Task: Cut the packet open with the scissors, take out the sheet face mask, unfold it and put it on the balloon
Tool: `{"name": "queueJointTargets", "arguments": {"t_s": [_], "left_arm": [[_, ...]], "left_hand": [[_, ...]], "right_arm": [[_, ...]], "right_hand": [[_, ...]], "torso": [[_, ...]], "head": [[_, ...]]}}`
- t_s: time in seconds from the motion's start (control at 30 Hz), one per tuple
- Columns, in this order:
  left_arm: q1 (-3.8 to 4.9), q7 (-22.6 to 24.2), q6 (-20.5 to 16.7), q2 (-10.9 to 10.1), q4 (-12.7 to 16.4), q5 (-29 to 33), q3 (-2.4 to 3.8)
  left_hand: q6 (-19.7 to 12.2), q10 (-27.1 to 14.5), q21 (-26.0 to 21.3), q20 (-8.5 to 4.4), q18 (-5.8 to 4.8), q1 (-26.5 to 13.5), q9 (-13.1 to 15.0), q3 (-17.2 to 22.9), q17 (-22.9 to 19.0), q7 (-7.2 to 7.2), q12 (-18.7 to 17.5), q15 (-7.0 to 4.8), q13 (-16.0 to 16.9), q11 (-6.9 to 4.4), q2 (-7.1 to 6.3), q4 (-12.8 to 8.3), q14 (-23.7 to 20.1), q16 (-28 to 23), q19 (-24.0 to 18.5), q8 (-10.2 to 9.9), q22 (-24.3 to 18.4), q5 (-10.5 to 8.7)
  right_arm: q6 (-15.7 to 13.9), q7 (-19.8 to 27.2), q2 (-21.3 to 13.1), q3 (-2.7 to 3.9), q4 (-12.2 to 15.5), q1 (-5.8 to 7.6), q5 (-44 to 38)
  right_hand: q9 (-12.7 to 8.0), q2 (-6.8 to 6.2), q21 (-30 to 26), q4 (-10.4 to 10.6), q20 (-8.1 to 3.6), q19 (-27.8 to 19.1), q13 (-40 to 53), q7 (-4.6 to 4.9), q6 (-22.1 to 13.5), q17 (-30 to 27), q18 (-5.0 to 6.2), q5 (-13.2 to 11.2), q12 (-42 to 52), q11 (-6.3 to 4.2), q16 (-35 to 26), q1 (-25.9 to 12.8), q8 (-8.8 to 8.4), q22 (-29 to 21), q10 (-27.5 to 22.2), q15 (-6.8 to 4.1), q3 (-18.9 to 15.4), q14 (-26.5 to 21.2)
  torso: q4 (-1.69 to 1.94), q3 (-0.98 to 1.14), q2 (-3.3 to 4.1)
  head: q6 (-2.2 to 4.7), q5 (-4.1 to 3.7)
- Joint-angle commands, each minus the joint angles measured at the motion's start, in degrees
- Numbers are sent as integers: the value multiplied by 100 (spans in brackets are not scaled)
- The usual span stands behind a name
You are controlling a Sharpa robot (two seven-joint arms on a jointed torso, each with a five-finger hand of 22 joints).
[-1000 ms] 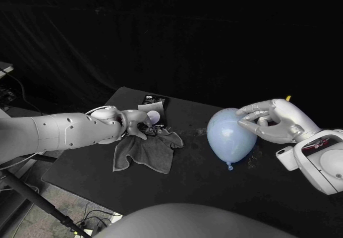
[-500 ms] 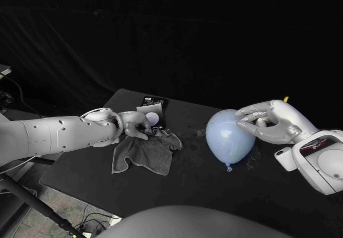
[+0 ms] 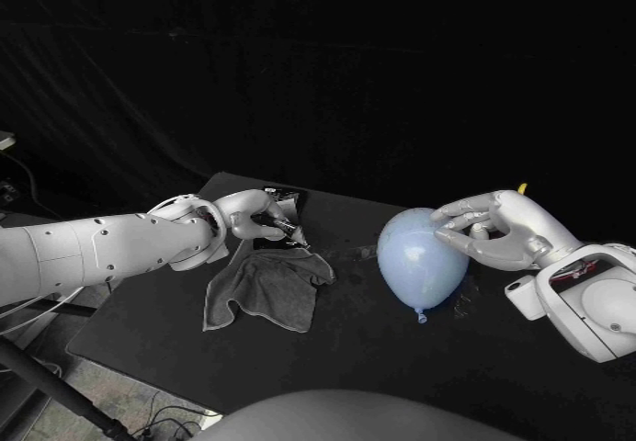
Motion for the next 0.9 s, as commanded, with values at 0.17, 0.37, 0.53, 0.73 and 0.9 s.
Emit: {"name": "queueJointTargets", "arguments": {"t_s": [0.17, 0.37, 0.53, 0.73, 0.9], "left_arm": [[120, 399, -134, -24, 300, 1281, 63], [248, 532, 68, 54, 565, 2397, 111], [337, 698, 255, 232, 732, 3307, 131], [371, 911, 460, 602, 739, 4464, 147], [376, 1035, 532, 840, 708, 5007, 154]], "left_hand": [[1, 122, -39, 0, 40, -194, 232, 642, -72, 52, -38, -25, -3, 4, -306, -15, 125, -109, 174, 147, -15, 11], [-41, 124, -50, 9, -14, -262, 277, 847, -94, 94, -38, -28, -3, 25, -379, -30, 136, -150, 233, 178, -12, 10], [-73, 109, -70, 6, -42, -300, 302, 950, -108, 123, -41, -21, -4, 33, -417, -43, 131, -178, 223, 195, -15, 10], [-112, 91, -88, 8, -65, -336, 326, 1043, -120, 142, -41, -11, -4, 59, -442, -58, 123, -205, 218, 209, -17, 10], [-127, 81, -94, 7, -74, -352, 335, 1074, -125, 145, -42, -4, -4, 72, -450, -63, 118, -216, 222, 213, -17, 10]], "right_arm": [[50, 19, 1, 3, -41, -3, -44], [80, -46, 8, 10, -77, 22, 168], [199, -226, 70, 18, -144, 147, 442], [498, -643, 260, 22, -337, 433, 774], [642, -965, 448, 23, -510, 663, 930]], "right_hand": [[11, 53, 25, 30, -7, -5, 11, 15, 6, -4, 106, 16, 11, -6, 38, 10, 21, 13, 56, -8, 9, 35], [16, 63, 35, 27, -9, -2, 13, 11, 16, -1, 105, 10, 11, -10, 46, 18, 28, 23, 66, -11, 14, 35], [26, 83, 69, 47, -13, 13, 17, 7, 33, 11, 99, -20, 11, -12, 68, -4, 40, 52, 89, -16, 9, 38], [67, 150, 328, 207, -29, 161, 58, -46, 82, 273, 53, -121, 49, -65, 322, -168, 84, 261, 267, -52, -73, 108], [101, 208, 530, 302, -71, 282, 148, -103, 117, 486, 17, -123, 121, -133, 530, -246, 116, 422, 521, -108, -127, 165]], "torso": [[2, -7, 1], [-5, -3, -6], [-15, 3, -7], [-44, 4, -16], [-44, 7, -8]], "head": [[213, -162], [413, -303], [605, -490], [777, -782], [896, -1028]]}}
